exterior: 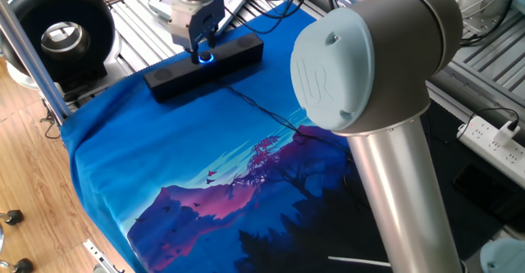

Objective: Turn the knob to increase the volume of the speaker

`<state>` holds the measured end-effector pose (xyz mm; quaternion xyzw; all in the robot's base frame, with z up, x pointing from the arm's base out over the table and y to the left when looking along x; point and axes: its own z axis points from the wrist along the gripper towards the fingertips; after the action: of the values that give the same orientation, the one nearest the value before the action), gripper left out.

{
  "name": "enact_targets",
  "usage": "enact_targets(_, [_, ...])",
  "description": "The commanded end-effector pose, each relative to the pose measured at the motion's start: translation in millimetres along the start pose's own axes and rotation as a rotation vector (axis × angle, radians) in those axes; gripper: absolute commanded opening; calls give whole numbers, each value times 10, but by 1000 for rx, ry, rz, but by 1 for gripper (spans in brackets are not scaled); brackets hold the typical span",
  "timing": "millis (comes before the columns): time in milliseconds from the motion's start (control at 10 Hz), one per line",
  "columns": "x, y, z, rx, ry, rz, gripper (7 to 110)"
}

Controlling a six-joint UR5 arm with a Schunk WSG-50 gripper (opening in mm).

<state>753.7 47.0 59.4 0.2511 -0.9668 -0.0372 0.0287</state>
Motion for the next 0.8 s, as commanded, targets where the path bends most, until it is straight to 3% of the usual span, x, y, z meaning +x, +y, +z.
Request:
enact_targets(0, [-49, -3, 79, -10, -43, -219, 66])
enact_targets(100, [-65, 79, 124, -45, -66, -286, 66])
enact_targets(200, [-26, 53, 128, -34, -56, -326, 44])
enact_targets(500, [-1, -38, 131, 1, -53, -377, 44])
enact_targets(700, [-11, -21, 118, -13, -67, -387, 44])
